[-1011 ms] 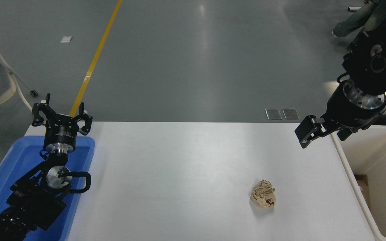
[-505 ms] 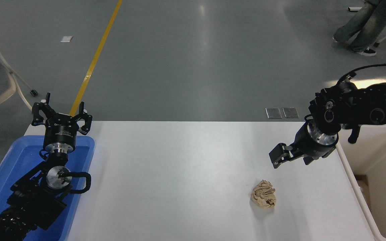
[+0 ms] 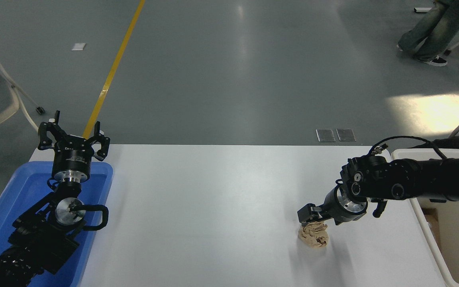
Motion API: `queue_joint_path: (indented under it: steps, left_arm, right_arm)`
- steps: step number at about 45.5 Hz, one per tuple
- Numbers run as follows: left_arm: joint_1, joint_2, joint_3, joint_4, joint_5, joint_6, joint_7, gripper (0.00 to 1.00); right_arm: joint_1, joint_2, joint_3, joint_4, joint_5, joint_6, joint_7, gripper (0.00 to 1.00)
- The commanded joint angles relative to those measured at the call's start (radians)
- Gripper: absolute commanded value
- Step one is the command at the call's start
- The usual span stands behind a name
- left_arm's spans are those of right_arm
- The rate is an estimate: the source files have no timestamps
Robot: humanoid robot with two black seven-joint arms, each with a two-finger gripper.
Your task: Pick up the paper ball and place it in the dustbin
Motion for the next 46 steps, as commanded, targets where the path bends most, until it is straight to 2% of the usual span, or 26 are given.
queue_joint_path:
  steps: [1,4,13,20,21,24,25,32,46]
  left_arm:
    - [0.001,0.000,0.000,0.000,0.000,0.000,0.000,0.99]
    - [0.000,0.000,0.000,0.000,0.000,-0.002,0.000,0.99]
    - [0.000,0.000,0.000,0.000,0.000,-0.002,0.000,0.99]
    - [0.000,0.000,0.000,0.000,0.000,0.000,0.000,0.99]
    - [0.000,0.000,0.000,0.000,0.002,-0.002,0.000,0.99]
    - [0.001,0.000,0.002,0.000,0.002,0.000,0.000,0.99]
    - [0.001,0.000,0.002,0.000,0.002,0.000,0.000,0.99]
    - [0.001,0.000,0.002,0.000,0.002,0.000,0.000,0.99]
    - [0.001,0.000,0.002,0.000,0.002,0.000,0.000,0.99]
  right_arm:
    - [-0.062,0.032,0.032,-0.047,-0.015,-0.027,-0.023,0.99]
    - [-0.063,0.032,0.032,-0.048,-0.015,-0.035,-0.030,0.94]
    - [-0.079,0.042,0.032,-0.052,-0.015,-0.044,-0.030,0.60]
    - [-0.082,0.048,0.032,-0.064,-0.015,-0.046,-0.033,0.46]
    - [-0.080,0.048,0.032,-0.064,-0.015,-0.043,-0.033,0.40]
    - [-0.074,0.047,0.030,-0.064,-0.010,-0.035,-0.032,0.06]
    - [-0.069,0.044,0.030,-0.064,-0.008,-0.034,-0.032,0.00]
    - [0.025,-0.001,0.017,-0.029,0.004,0.032,-0.038,0.00]
    - [0.487,-0.238,-0.091,0.272,0.033,0.223,-0.046,0.00]
